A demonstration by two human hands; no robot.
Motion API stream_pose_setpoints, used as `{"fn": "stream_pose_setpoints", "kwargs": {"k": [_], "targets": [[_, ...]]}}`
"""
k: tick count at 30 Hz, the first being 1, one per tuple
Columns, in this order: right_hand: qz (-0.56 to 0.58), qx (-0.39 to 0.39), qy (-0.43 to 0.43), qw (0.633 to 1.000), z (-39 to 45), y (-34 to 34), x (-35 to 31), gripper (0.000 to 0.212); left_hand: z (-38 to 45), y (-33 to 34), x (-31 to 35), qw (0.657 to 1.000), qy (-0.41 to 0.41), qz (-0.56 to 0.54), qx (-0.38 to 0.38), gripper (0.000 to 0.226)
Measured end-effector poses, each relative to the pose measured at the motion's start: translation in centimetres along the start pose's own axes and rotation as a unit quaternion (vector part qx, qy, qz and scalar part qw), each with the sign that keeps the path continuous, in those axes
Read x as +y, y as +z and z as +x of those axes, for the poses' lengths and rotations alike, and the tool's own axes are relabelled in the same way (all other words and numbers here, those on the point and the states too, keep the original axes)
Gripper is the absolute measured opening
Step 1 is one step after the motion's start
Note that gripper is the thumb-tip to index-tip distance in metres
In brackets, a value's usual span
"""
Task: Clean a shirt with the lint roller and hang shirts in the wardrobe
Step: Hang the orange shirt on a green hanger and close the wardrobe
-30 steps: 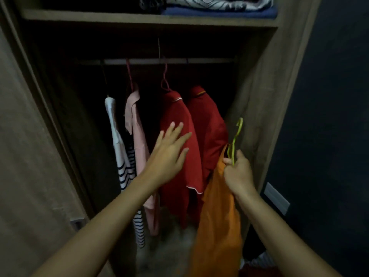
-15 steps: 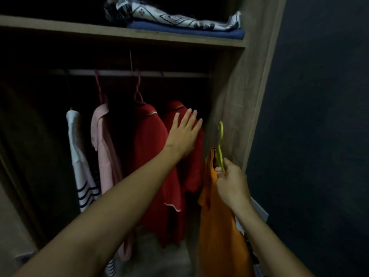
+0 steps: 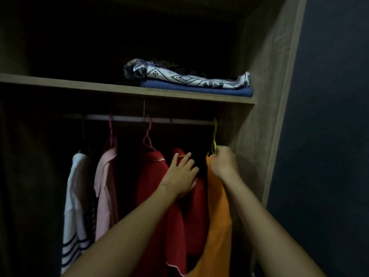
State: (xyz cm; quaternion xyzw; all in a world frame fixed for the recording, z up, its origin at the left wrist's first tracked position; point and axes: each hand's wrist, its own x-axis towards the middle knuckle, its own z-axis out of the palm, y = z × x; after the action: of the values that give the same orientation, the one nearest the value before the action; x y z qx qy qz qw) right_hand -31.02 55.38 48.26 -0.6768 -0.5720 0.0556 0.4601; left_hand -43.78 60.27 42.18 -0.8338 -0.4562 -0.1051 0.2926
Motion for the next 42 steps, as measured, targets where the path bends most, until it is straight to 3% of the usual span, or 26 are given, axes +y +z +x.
{"fn": "stream_pose_setpoints", "kwargs": {"k": [5,8,11,14,22,30,32,36,39,42], "targets": [[0.018,-0.037,-0.027,0.999,3.5,2.0,-1.3,0.024,-1.4,1.1,-1.0,0.998,-0.046,-0.034,0.001,0.043],[0.032,-0.04,-0.021,0.998,5.2,3.7,-1.3,0.023,-2.0,1.2,-1.0,0.997,-0.053,0.0,0.06,0.062],[0.023,-0.057,-0.017,0.998,6.2,5.1,-1.0,0.026,-2.4,1.0,-0.5,0.987,-0.144,-0.009,0.075,0.085],[0.033,-0.062,-0.02,0.997,6.8,6.2,-0.3,0.025,-2.4,2.5,-0.5,0.974,-0.221,-0.046,0.03,0.077],[0.028,-0.025,-0.017,0.999,7.4,6.3,-0.5,0.021,-2.3,3.6,-0.3,0.981,-0.191,-0.027,0.031,0.07],[-0.004,-0.084,-0.037,0.996,6.9,7.5,0.4,0.023,-1.5,3.2,-0.1,0.983,-0.179,-0.044,0.019,0.063],[-0.029,-0.07,-0.056,0.996,5.5,7.7,1.1,0.035,-1.6,2.9,0.0,0.985,-0.169,-0.041,0.018,0.063],[-0.057,-0.044,-0.106,0.992,0.7,8.6,4.9,0.084,-1.3,2.6,0.6,0.983,-0.164,-0.069,0.042,0.065],[-0.032,-0.021,-0.147,0.988,-2.9,8.6,7.9,0.084,-1.9,2.6,1.8,0.978,-0.187,-0.063,0.068,0.069],[0.007,-0.067,-0.141,0.988,-5.8,8.3,10.2,0.083,-3.5,3.1,3.7,0.975,-0.2,-0.066,0.074,0.067]]}}
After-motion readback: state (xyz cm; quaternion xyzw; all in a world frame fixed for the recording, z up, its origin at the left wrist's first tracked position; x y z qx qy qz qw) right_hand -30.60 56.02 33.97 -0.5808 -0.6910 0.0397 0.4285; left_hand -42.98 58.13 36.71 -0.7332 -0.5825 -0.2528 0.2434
